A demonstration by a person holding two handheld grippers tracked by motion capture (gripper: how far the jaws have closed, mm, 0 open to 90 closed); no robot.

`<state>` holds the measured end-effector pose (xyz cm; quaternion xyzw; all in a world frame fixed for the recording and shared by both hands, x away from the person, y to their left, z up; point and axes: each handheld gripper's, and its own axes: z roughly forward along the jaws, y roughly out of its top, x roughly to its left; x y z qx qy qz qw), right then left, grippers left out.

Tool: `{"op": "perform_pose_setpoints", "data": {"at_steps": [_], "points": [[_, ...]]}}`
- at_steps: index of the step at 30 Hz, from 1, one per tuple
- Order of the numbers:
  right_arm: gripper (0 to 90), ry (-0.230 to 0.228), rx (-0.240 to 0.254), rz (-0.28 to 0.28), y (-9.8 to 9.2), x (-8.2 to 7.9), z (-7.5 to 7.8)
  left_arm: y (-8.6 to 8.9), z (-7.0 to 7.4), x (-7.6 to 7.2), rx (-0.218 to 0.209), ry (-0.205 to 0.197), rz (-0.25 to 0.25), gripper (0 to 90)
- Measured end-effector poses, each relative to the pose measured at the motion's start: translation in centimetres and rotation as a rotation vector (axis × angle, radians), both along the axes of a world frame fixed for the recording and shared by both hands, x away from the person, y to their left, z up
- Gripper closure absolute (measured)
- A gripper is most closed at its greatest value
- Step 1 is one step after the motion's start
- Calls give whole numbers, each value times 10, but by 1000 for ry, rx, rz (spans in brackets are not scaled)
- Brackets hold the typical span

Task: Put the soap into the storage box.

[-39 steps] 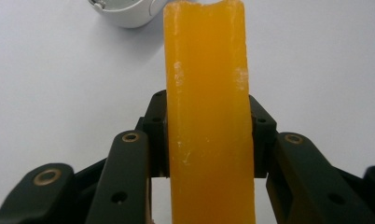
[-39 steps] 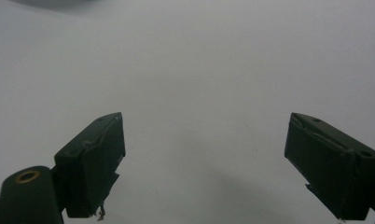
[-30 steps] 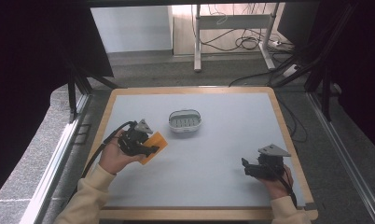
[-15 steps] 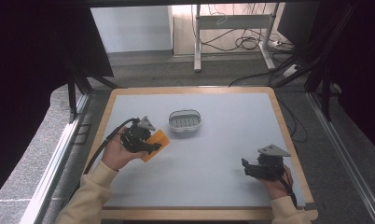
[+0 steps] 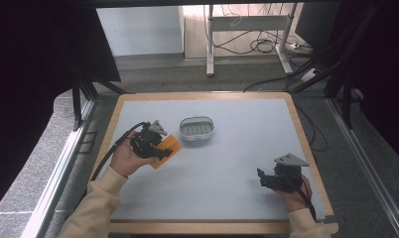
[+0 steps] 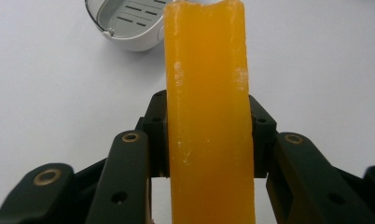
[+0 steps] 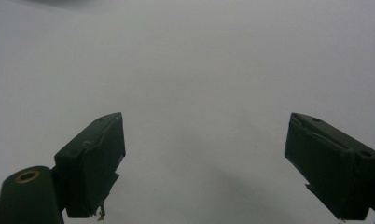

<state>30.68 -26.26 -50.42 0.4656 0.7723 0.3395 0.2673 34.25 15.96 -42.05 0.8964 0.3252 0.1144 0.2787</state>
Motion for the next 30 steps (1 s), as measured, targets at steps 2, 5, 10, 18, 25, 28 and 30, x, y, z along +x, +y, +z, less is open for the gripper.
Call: {"op": "perform_pose_setpoints", "data": {"at_steps": [2,5,10,18,25,28,30], "points": [[126,-1,-2,-2,0,0,0,-1,0,1,-3,0,0,620],[126,-3,-4,-1,0,0,0,-2,0,3,-8,2,1,619],[126,-1,-4,-1,0,0,0,-1,0,4,1,1,-1,620],[126,1,-6,-2,0,0,-1,2,-2,12,-18,4,5,619],[126,3,-9,-2,0,0,-1,0,-3,17,-3,2,-7,619],[126,4,-9,-1,0,0,-1,-2,-2,19,-13,6,-17,619],[126,5,-8,-2,1,0,-1,-3,-2,20,-15,7,-18,619]]}}
